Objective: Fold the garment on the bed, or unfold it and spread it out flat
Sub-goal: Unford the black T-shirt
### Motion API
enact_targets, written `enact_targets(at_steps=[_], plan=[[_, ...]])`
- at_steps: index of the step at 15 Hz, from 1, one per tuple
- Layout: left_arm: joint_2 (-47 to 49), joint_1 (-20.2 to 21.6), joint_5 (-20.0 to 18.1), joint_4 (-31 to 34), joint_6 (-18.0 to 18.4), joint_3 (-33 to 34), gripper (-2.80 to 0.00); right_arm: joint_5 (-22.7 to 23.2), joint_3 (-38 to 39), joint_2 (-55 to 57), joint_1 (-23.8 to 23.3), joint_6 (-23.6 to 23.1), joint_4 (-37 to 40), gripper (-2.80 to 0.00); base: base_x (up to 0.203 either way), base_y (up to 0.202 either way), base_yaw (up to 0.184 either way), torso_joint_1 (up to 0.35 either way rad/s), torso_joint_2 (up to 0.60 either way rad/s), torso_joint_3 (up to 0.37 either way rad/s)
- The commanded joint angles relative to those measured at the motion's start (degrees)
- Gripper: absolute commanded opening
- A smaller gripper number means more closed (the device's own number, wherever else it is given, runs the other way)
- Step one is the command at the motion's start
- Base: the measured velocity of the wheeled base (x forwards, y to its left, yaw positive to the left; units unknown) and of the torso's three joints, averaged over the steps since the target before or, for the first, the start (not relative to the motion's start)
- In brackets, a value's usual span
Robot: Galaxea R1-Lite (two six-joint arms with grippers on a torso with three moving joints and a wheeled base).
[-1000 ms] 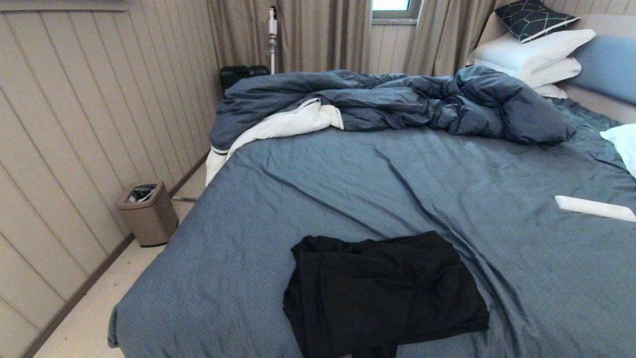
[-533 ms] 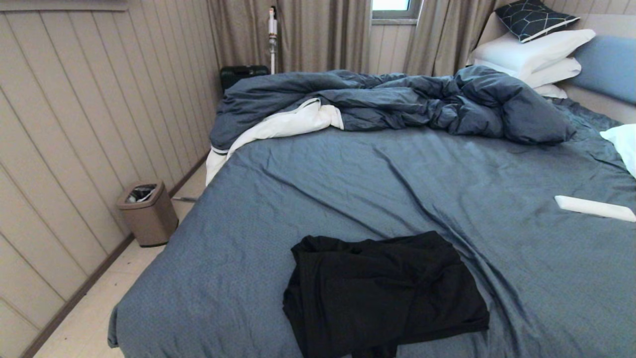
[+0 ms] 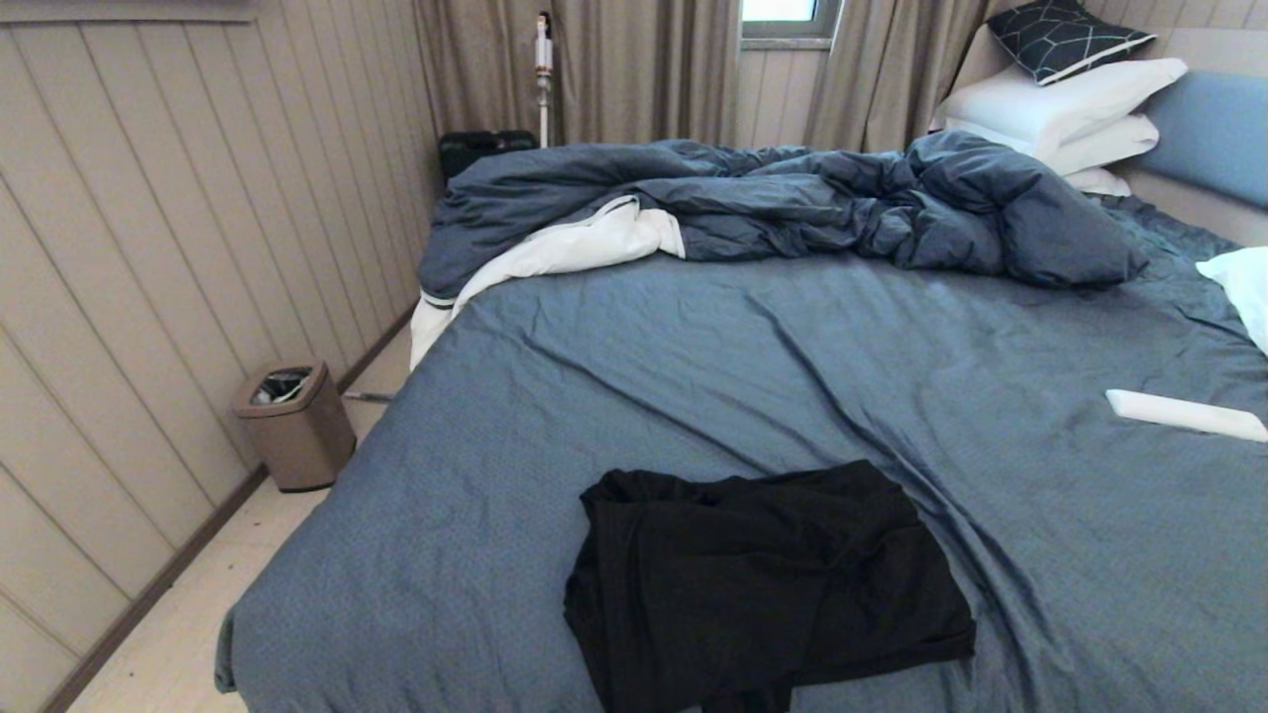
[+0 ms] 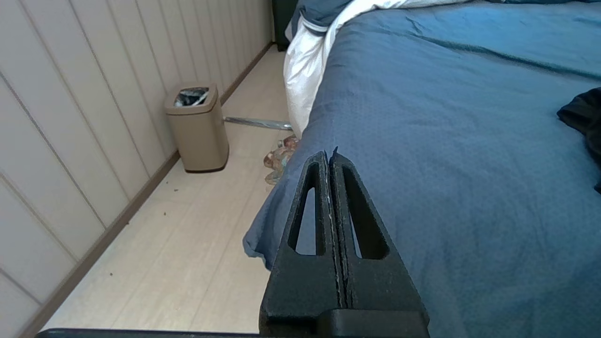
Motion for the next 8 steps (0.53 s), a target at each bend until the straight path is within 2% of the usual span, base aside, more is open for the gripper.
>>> enact_targets(at_steps=[1, 6, 8], plan=[[0.0, 0.02, 0.06, -0.04, -0.02, 0.0, -2.8, 0.03, -7.35, 10.93, 0.13, -0.05, -1.09, -2.8, 0.0, 0.0, 0.0, 0.0, 0.0, 0.0], [0.0, 0.02, 0.06, -0.04, 0.2, 0.0, -2.8, -0.16, -25.18, 31.2, 0.15, 0.02, -0.82, -2.8, 0.0, 0.0, 0.0, 0.0, 0.0, 0.0], [0.0, 0.02, 0.06, -0.13, 0.33, 0.0, -2.8, -0.2, -32.11, 39.87, 1.96, 0.37, -0.44, -2.8, 0.0, 0.0, 0.0, 0.0, 0.0, 0.0]])
